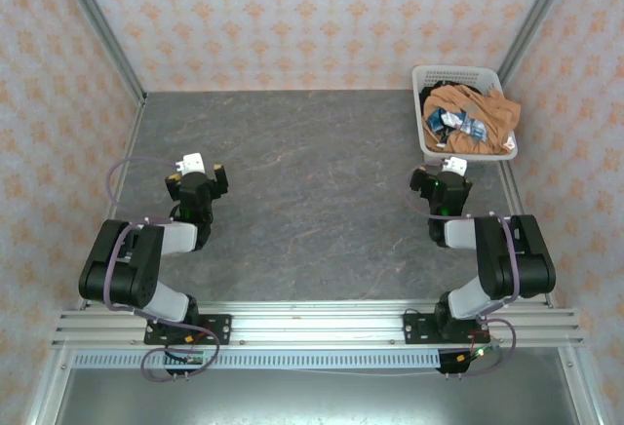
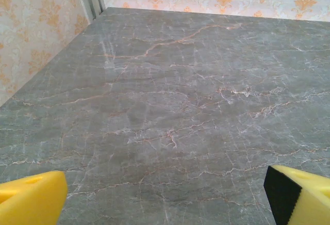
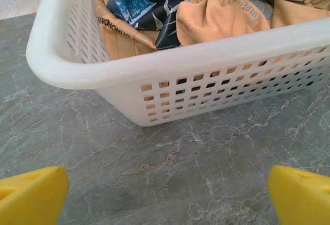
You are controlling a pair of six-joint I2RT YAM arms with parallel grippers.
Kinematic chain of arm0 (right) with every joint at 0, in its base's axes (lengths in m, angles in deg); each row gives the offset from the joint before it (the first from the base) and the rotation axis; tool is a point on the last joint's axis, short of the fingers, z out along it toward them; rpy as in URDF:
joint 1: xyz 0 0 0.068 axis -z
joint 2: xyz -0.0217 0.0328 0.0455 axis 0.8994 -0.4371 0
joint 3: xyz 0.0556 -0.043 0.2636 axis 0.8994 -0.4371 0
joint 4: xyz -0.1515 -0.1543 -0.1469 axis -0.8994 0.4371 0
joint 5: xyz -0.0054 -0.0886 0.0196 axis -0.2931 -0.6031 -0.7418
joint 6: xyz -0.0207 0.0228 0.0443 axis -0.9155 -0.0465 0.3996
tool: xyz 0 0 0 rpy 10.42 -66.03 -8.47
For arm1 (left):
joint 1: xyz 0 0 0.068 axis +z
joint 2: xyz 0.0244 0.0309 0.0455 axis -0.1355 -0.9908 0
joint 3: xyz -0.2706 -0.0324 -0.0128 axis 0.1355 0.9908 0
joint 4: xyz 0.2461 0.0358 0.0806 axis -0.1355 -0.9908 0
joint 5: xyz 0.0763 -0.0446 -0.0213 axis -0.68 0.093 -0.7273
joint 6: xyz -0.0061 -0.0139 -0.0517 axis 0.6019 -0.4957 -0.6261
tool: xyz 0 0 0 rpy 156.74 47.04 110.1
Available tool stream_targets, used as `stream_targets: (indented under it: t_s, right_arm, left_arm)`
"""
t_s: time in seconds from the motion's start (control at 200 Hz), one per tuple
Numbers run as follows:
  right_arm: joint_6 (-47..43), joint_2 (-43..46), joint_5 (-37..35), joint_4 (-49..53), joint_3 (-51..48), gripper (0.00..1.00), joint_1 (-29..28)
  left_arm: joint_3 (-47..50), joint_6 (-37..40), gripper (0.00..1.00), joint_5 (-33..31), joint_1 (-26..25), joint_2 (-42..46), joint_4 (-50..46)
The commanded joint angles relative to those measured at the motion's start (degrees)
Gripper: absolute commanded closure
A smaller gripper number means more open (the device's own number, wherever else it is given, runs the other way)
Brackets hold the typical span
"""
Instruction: Fold and stack the t-shirts
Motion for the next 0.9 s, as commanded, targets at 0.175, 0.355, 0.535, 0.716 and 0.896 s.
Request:
stream_targets:
  t_s: [0.175, 0.355, 0.535, 0.716, 0.896]
  right_arm:
    - [-0.7, 0.0, 0.5, -0.2, 0.7, 0.01, 0.3]
    - [-0.7, 0.0, 0.5, -0.2, 0.6, 0.01, 0.4]
    - [-0.7, 0.0, 0.5, -0.2, 0.7, 0.01, 0.3]
    - [-0.8, 0.1, 0.5, -0.5, 0.4, 0.01, 0.4]
    - [-2.8, 15.1, -12.9, 11.4, 2.6, 0.01, -5.7]
  left_arm:
    - [-0.4, 1.1, 0.00, -0.1, -0.4, -0.3, -0.8]
    - [-0.4, 1.1, 0.00, -0.1, -0.4, -0.3, -0.8]
    - [-0.4, 1.1, 0.00, -0.1, -0.4, -0.3, -0.9]
    - [-0.3, 1.2, 0.00, 0.0, -0.4, -0.3, -0.8]
    - [-0.4, 3.9, 0.00, -5.7, -4.2, 10.6, -8.7]
